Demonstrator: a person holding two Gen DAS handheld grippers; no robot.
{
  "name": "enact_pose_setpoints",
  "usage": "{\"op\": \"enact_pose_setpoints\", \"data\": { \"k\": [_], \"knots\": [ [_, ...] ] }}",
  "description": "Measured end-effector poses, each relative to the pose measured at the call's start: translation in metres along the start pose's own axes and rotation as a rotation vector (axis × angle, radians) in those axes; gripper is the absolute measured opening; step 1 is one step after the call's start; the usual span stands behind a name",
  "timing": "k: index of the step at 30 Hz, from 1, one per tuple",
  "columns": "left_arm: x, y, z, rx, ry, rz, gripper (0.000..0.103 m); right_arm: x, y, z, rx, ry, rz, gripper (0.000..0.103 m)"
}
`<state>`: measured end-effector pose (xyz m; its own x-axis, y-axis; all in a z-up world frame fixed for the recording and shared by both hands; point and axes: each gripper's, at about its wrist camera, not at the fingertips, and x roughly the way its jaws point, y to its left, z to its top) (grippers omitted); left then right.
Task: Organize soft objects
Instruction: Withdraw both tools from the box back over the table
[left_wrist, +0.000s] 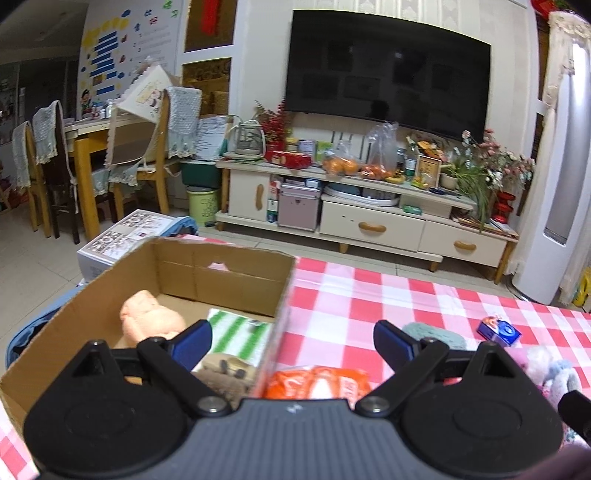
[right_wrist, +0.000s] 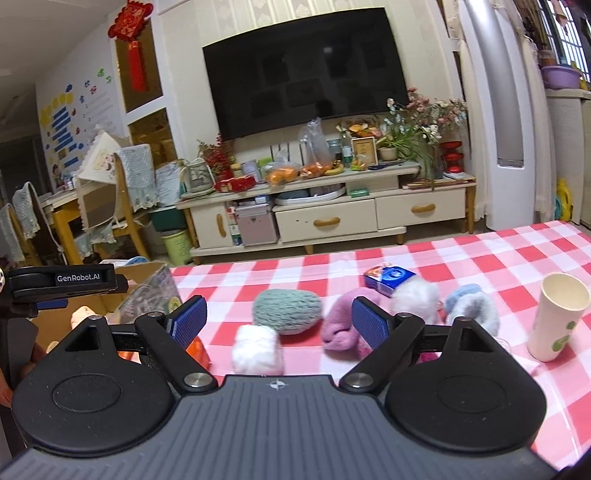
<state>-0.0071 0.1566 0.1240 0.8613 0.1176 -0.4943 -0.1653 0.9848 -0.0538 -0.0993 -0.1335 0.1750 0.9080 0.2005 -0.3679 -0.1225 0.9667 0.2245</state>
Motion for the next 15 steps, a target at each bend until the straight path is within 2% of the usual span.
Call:
{"op": "enact_pose_setpoints", "data": {
  "k": [2, 15],
  "knots": [
    [-0.001, -0.006, -0.001, 0.011, -0.001, -0.007, 0.100, -0.003, -0.004, -0.002, 0.005, 0.001, -0.012, 0.103],
    [-0.006, -0.045, -0.010, 0.084, -0.005, -0.051, 0.102, -0.015, -0.010, -0.015, 0.031, -0.017, -0.100, 0.103]
  ]
}}
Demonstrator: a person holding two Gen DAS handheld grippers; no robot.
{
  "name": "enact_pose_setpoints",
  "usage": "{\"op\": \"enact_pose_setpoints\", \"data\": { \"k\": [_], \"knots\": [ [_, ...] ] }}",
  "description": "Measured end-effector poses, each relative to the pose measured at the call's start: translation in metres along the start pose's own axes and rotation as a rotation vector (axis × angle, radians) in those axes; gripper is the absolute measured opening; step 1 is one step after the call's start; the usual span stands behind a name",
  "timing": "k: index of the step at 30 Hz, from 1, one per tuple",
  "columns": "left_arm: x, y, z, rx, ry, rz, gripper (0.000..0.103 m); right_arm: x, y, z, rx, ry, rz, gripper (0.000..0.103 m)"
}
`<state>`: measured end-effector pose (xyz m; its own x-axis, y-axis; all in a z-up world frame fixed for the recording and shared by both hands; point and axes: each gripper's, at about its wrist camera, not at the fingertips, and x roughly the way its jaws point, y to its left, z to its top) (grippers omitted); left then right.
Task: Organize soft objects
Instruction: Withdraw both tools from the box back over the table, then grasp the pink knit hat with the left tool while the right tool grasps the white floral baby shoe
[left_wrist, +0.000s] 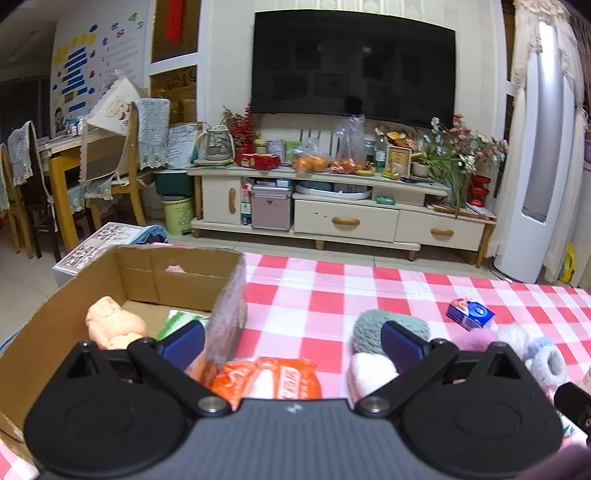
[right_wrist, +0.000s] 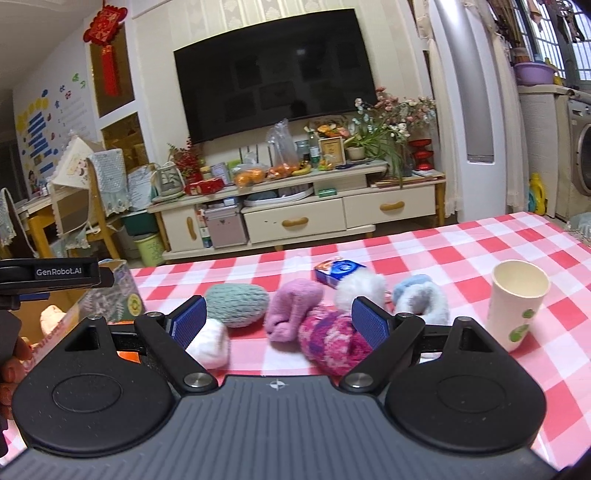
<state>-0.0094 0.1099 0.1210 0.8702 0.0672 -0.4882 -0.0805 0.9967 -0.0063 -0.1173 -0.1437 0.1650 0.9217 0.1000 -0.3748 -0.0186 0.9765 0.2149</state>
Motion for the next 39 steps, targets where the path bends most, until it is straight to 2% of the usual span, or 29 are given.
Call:
{"op": "enact_pose_setpoints", "data": {
  "k": [13, 22, 26, 31, 39],
  "knots": [
    [-0.007, -0.040, -0.014, 0.090, -0.008, -0.119, 0.102, -0.004, -0.026, -0.014, 0.048, 0.034, -0.118, 0.103],
    [-0.008, -0.079, -0.031, 0.158, 0.035, -0.265, 0.102, 0.020, -0.038, -0.019, 0.039, 0.100, -0.162, 0.103],
    [-0.004, -0.089, -0.035, 0.150, 0.066, -0.318, 0.102, 0.033, -0.044, -0.023, 0.032, 0.161, -0.167, 0.103],
    [0.010, -0.099, -0.038, 0.091, 0.125, -0.387, 0.102, 0.051, -0.045, -0.027, 0.023, 0.222, -0.164, 0.103],
    [0.027, -0.125, -0.049, 0.070, 0.193, -0.452, 0.102, 0.057, -0.047, -0.027, 0.019, 0.266, -0.152, 0.103]
  ]
}}
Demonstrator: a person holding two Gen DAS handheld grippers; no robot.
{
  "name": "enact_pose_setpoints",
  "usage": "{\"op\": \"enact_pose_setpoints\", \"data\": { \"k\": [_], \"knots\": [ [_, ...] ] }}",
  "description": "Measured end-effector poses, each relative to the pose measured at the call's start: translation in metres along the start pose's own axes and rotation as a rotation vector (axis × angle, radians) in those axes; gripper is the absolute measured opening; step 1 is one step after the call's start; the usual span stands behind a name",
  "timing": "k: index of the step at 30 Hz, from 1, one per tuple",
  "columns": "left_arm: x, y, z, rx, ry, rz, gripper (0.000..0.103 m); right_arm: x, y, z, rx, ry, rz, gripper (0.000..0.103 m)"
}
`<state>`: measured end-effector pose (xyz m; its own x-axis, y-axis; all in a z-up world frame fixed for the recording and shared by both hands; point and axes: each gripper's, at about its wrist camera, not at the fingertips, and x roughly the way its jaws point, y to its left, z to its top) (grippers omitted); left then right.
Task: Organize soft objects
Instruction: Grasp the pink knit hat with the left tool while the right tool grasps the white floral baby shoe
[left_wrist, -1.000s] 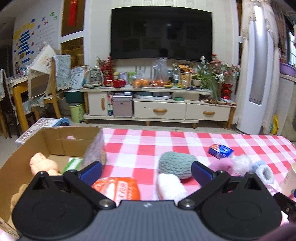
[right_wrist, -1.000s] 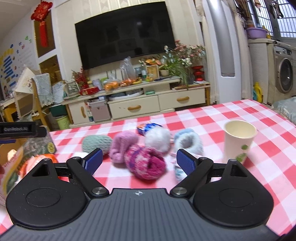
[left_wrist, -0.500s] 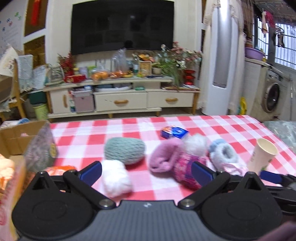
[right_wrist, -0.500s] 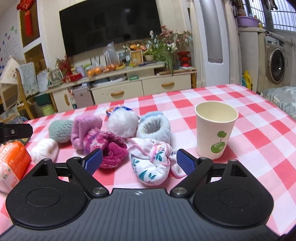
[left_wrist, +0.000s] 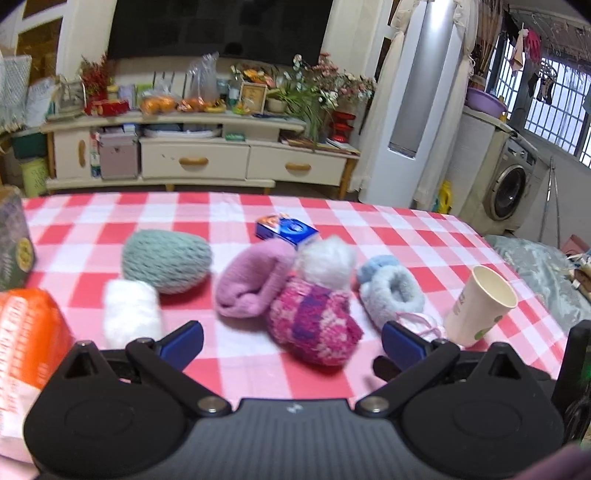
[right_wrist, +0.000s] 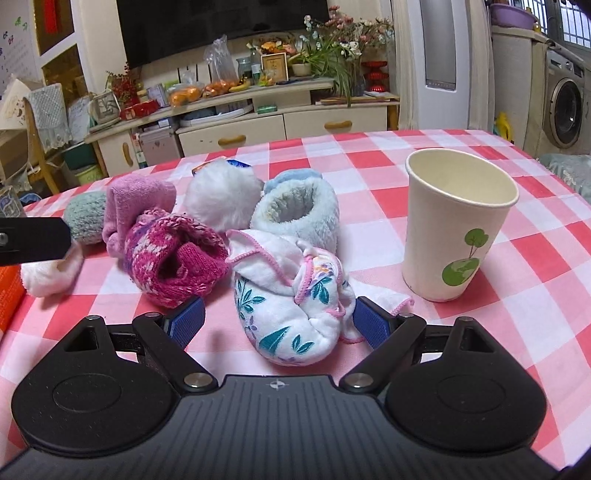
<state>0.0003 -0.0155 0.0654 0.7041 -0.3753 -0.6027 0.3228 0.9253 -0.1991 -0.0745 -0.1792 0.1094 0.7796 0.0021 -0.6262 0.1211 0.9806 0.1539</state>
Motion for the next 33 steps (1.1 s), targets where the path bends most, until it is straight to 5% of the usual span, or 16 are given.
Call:
{"op": "enact_pose_setpoints", "data": {
  "k": [20, 24, 28, 33],
  "knots": [
    [0.072, -0.015, 0.003, -0.173, 0.067, -0.017, 0.102, -0.011, -0.021, -0.006, -0.013, 0.026, 0.020, 0.103],
    [0.084, -0.014, 0.005, -0.196, 0.092, -0.007, 0.094, -0.013, -0.021, -0.006, -0.012, 0.008, 0.036, 0.103],
    [0.093, -0.013, 0.005, -0.200, 0.118, 0.008, 0.076, -0.012, -0.018, -0.006, -0.039, -0.001, 0.031, 0.095],
    [0.091, -0.014, 0.002, -0.166, 0.113, 0.012, 0.066, -0.008, -0.016, -0.005, -0.038, 0.017, 0.042, 0.072]
  ]
}}
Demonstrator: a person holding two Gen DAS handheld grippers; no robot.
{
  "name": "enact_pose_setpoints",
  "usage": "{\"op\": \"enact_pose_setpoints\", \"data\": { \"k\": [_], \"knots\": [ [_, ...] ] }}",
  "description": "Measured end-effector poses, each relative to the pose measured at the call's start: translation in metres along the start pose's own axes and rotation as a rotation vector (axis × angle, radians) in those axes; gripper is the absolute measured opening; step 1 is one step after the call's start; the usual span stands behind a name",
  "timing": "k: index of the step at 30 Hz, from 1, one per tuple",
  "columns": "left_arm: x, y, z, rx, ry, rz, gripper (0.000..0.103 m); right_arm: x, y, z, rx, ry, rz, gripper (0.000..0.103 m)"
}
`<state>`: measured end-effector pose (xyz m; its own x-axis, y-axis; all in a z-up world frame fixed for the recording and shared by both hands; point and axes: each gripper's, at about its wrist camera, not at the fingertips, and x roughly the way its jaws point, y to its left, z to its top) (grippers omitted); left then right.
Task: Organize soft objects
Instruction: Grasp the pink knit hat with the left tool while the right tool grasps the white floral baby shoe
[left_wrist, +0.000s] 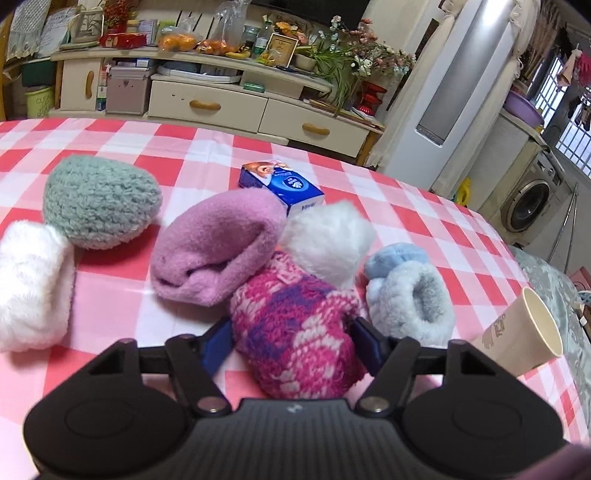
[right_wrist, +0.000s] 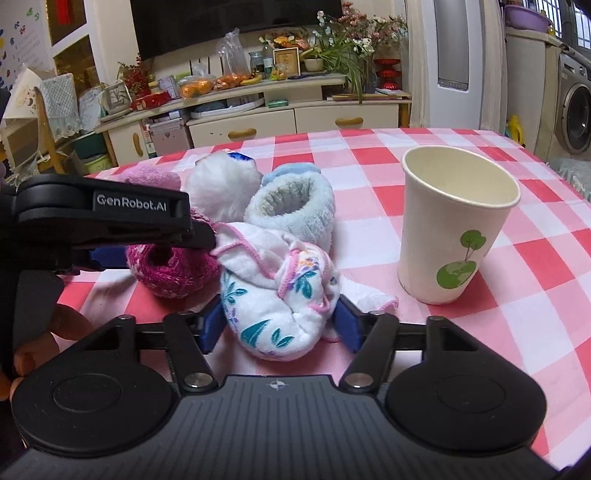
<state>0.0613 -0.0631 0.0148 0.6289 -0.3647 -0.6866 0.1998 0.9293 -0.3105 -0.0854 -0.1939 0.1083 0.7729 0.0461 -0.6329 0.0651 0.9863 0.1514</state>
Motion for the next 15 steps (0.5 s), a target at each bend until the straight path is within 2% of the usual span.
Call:
{"op": "enact_pose_setpoints", "data": {
  "k": [5, 10, 15],
  "knots": [
    [-0.004, 0.000, -0.001, 0.023, 0.012, 0.005, 0.052, 0.001, 0.004, 0.001, 0.001, 0.012, 0.020, 0.068],
    [-0.017, 0.003, -0.004, 0.041, 0.021, 0.013, 0.043, 0.003, 0.010, 0.001, -0.008, 0.017, 0.036, 0.068],
    [-0.035, 0.011, -0.011, 0.057, 0.032, 0.028, 0.041, 0.005, 0.018, -0.001, -0.038, 0.019, 0.049, 0.068]
  ]
}}
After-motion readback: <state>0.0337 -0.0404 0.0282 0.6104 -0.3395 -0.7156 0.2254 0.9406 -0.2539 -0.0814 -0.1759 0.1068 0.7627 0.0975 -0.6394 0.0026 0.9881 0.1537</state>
